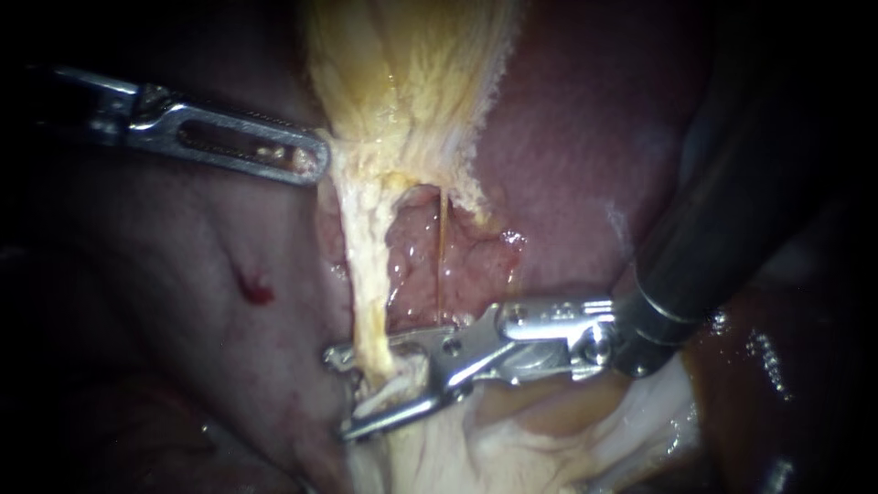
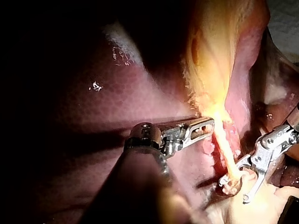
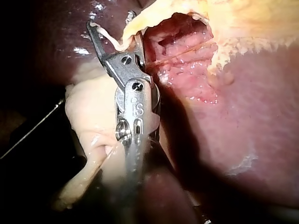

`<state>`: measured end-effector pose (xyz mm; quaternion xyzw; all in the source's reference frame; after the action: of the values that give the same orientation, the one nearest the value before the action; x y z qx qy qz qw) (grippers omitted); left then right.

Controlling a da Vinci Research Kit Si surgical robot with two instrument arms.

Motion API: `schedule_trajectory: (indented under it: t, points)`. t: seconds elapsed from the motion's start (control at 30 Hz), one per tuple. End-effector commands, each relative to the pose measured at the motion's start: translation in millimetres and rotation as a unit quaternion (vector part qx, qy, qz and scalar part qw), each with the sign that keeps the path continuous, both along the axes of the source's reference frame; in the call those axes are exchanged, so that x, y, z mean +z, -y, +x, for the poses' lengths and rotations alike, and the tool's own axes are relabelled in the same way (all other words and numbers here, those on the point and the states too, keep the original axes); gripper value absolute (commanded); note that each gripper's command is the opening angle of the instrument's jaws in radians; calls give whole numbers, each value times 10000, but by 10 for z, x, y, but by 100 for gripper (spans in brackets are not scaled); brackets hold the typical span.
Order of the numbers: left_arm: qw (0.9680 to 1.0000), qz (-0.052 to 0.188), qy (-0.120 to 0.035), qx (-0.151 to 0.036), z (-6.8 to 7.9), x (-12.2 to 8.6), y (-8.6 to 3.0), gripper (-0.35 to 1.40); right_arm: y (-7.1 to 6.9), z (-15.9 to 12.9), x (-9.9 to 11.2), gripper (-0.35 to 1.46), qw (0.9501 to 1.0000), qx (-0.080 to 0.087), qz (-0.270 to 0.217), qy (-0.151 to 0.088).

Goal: Clipping first clip left tube

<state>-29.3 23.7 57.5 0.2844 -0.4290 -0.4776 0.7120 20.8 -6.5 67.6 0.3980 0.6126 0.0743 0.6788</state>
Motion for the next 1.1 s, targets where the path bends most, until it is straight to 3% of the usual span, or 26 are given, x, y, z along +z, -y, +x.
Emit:
schedule_trajectory:
  t: [0.03, 0.87, 1.0, 1.07, 1.1]
  points:
    - [10000, 0, 3, 4, 1, 0, 0, -35, -1, -3, -2, 49, 10000, -4, 10, -14]
    - [10000, 0, 5, 8, 3, 2, -1, -35, -10, -9, -10, 44, 10000, -5, 82, -29]
    - [10000, 0, 5, 8, 3, 2, -1, -35, -14, -14, -9, 30, 9999, -12, 118, -22]
    - [10000, 0, 5, 8, 3, 2, -1, -35, -16, -18, -9, 14, 9996, -29, 281, 55]
    - [10000, 0, 5, 7, 2, 2, -1, -35, -17, -21, -10, -5, 9991, -42, 417, 120]
